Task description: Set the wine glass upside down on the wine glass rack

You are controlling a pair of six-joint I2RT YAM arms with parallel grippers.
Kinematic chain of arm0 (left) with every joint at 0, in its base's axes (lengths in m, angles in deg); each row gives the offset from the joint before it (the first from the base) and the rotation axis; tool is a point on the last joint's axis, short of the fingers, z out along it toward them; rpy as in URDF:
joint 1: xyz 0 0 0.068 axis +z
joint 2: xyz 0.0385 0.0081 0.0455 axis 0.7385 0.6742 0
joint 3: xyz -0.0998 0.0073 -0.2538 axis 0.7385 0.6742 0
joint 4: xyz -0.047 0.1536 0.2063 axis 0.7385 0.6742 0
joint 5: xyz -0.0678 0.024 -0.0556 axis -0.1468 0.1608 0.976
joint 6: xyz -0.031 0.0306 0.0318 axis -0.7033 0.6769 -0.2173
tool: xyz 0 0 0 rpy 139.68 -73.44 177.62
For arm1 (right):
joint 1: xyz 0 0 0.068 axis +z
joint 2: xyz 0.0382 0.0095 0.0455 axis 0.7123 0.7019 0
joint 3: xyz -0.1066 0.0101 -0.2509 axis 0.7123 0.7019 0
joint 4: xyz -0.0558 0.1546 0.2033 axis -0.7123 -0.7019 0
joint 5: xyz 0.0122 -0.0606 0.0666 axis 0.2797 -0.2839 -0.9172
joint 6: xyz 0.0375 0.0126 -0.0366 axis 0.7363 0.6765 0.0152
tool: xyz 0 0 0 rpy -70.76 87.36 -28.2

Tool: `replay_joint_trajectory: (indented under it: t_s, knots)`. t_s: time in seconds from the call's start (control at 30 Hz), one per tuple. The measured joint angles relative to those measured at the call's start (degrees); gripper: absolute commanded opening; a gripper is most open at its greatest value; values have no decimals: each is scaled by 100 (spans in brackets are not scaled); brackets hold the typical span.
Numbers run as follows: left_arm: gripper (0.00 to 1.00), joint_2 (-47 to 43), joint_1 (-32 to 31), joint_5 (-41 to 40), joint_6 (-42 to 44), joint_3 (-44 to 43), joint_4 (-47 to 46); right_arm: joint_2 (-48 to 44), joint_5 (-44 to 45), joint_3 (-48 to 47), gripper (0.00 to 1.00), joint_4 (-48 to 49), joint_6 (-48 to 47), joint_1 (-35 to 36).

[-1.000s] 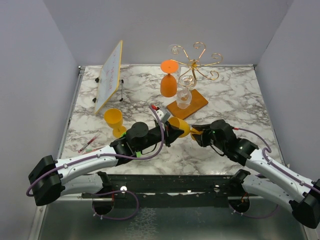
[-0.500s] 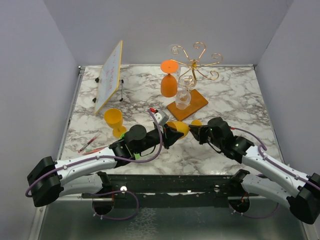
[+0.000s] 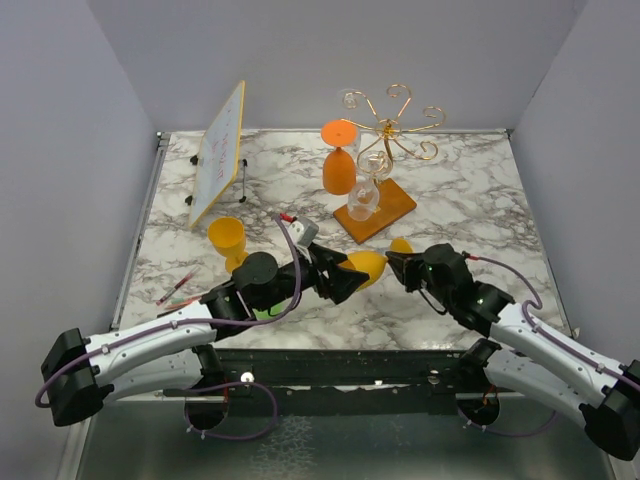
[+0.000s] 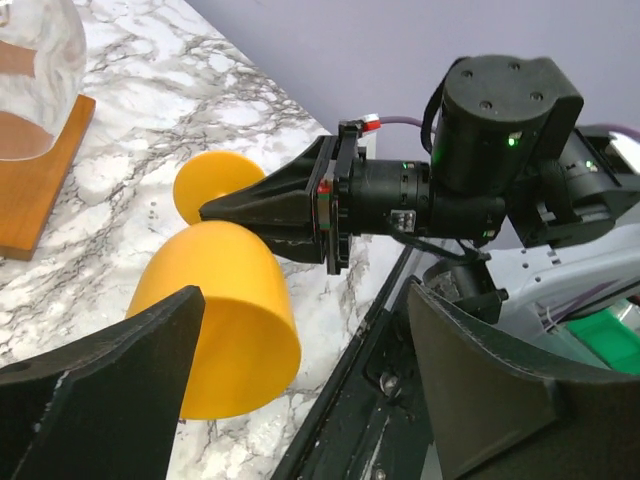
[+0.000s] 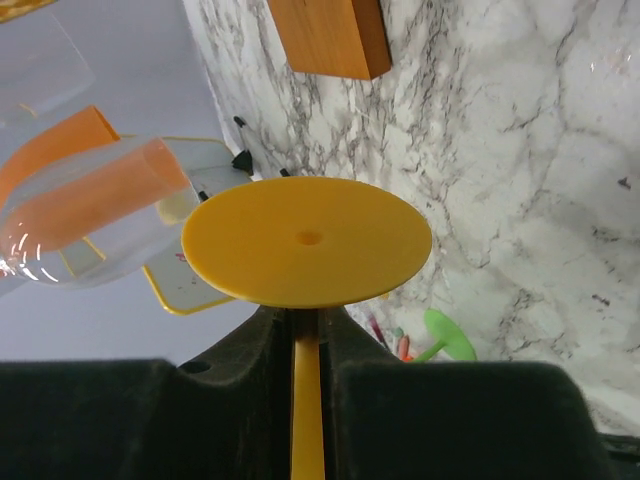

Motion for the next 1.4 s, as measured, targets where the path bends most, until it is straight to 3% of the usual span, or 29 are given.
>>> replay_joint_trajectory:
  t_s: [0.23,0.47,0.63,0.83,1.17,1.4]
  knots:
    - [93,310,0,-328,-291,-1231,1379,-111,354,352,1,557,-1556,0]
    - [97,881,151,-365,-883,-2358,2393,-485,463,610,1,1519,-4360,0]
    - [98,1344,697,461,-1733,-2437,2437,-931,140,776,1,2350,-6457,0]
    - [96,1770,1036,1506,-2977,-2374,1620,-1342,-492,1128,1,3143,-8352,2]
    - [74,2035,1292,2205,-3939,-2100,859,-1443,-1541,1244,1,3840,-10181,0]
    - [41,2190,1362,2315,-4249,-2083,752,-1307,-2153,1244,1,4234,-10553,2]
